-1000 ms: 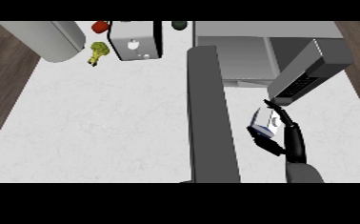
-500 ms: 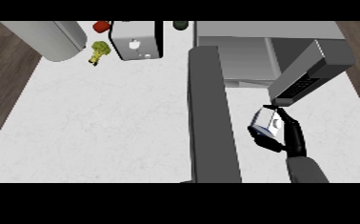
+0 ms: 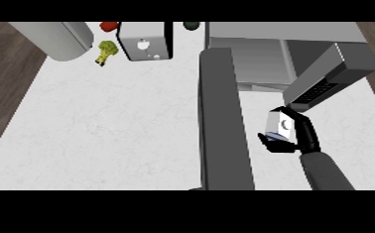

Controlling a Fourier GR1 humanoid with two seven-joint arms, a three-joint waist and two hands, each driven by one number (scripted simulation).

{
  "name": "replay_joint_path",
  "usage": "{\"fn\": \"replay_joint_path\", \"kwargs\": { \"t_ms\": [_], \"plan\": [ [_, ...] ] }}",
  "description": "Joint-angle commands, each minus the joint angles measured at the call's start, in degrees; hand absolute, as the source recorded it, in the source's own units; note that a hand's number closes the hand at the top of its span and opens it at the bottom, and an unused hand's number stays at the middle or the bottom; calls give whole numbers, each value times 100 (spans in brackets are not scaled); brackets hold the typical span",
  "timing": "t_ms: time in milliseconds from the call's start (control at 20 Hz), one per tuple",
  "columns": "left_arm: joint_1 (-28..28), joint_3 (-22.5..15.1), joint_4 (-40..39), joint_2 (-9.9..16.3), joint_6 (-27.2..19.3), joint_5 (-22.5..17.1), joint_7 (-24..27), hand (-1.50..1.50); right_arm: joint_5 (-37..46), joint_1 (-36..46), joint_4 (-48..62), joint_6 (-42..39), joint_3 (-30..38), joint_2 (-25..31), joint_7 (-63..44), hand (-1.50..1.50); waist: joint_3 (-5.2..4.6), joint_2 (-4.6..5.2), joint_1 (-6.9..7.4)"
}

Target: Pick up the milk, place it into the microwave and close the microwave

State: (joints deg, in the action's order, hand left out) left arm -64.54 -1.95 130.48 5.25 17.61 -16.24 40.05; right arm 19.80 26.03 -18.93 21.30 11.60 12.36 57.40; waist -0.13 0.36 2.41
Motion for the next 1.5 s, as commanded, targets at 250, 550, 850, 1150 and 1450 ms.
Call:
{"fn": "replay_joint_path", "kwargs": {
  "t_ms": [250,550,850,1150,1450],
  "plan": [
    [121,192,-146,24,111,-194,-44,-150,-46,241,239,-857,-50,-141,1266,150,35,27,-51],
    [-36,381,-338,34,342,-316,163,-150,-101,655,18,-1975,-234,-55,887,150,18,-38,-109],
    [90,654,-615,78,496,-434,85,-150,-12,912,-749,-1264,-451,-447,166,150,11,-56,-186],
    [59,810,-836,-52,719,-315,280,-150,-5,909,-1661,-984,-567,-563,-990,150,9,-70,-209],
    [302,839,-311,-110,433,-596,-508,-150,58,1811,-1019,-1134,-481,-441,-1722,150,16,-20,-136]
  ]
}}
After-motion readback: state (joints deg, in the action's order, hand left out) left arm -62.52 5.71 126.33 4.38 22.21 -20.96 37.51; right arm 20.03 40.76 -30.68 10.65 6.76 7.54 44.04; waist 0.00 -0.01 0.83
